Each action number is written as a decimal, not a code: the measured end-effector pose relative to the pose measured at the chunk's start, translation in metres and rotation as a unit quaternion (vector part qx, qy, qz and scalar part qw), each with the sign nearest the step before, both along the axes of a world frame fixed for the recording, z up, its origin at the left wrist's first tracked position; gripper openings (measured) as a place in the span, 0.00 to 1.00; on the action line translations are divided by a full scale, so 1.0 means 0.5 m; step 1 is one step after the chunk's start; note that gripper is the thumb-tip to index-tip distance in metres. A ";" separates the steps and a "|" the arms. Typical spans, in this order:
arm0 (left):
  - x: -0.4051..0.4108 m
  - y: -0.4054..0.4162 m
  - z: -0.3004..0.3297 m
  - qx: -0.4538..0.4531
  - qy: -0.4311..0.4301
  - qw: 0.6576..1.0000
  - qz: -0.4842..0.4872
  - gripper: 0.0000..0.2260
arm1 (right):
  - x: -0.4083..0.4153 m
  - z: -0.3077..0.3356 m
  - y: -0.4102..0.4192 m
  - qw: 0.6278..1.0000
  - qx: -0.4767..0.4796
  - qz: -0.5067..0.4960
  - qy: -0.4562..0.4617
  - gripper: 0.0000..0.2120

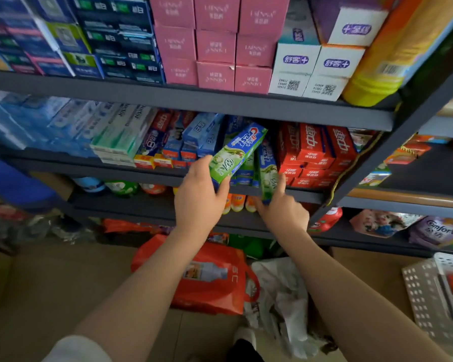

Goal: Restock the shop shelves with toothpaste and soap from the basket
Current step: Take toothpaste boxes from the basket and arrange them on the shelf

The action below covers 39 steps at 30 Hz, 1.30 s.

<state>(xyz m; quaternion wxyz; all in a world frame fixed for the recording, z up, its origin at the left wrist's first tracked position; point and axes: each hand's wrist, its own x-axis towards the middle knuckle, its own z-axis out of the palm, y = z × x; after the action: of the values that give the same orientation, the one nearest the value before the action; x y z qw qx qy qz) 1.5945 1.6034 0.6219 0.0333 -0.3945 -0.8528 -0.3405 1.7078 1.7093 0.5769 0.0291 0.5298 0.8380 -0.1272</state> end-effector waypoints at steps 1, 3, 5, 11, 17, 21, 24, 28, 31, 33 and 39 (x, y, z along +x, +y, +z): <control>-0.002 0.022 -0.008 -0.014 0.009 1.000 -0.003 0.23 | 0.001 -0.009 0.006 1.000 -0.011 0.010 -0.011 0.41; -0.007 0.064 -0.027 -0.046 0.032 0.998 -0.014 0.23 | 0.004 -0.022 0.024 0.999 -0.040 0.030 -0.016 0.43; -0.008 0.097 -0.048 -0.091 0.065 0.993 -0.042 0.23 | 0.009 -0.034 0.042 0.997 -0.047 0.066 -0.008 0.44; 0.008 0.138 -0.082 -0.143 0.039 0.984 -0.102 0.26 | 0.015 -0.038 0.063 0.987 0.016 0.157 -0.014 0.41; -0.003 0.132 -0.100 -0.175 -0.031 0.963 -0.205 0.33 | -0.003 -0.040 0.085 0.982 0.032 0.183 -0.017 0.38; -0.028 0.134 -0.098 -0.213 0.017 0.945 -0.247 0.30 | -0.011 -0.035 0.106 0.987 0.026 0.161 -0.001 0.34; -0.034 0.145 -0.097 -0.261 0.121 0.939 -0.188 0.26 | -0.014 -0.034 0.109 0.988 0.023 0.150 0.004 0.32; -0.057 0.147 -0.106 -0.151 0.117 0.974 -0.126 0.19 | -0.013 -0.033 0.104 0.987 0.049 0.149 0.021 0.28; -0.071 0.121 -0.117 0.010 0.085 0.991 -0.105 0.15 | -0.005 -0.042 0.098 0.950 0.210 0.200 0.114 0.19; -0.087 0.101 -0.133 0.027 0.076 0.995 -0.064 0.15 | -0.013 -0.046 0.099 0.930 0.261 0.215 0.146 0.18; -0.100 0.094 -0.146 -0.072 -0.001 0.992 -0.106 0.24 | -0.046 -0.041 0.110 0.964 0.058 0.234 0.113 0.35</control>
<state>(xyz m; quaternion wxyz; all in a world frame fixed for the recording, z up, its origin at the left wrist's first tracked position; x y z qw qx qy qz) 1.5443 1.6506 0.5487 -0.0325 -0.4840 -0.8284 -0.2802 1.6846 1.7641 0.5565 -0.0675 0.3017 0.9425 -0.1268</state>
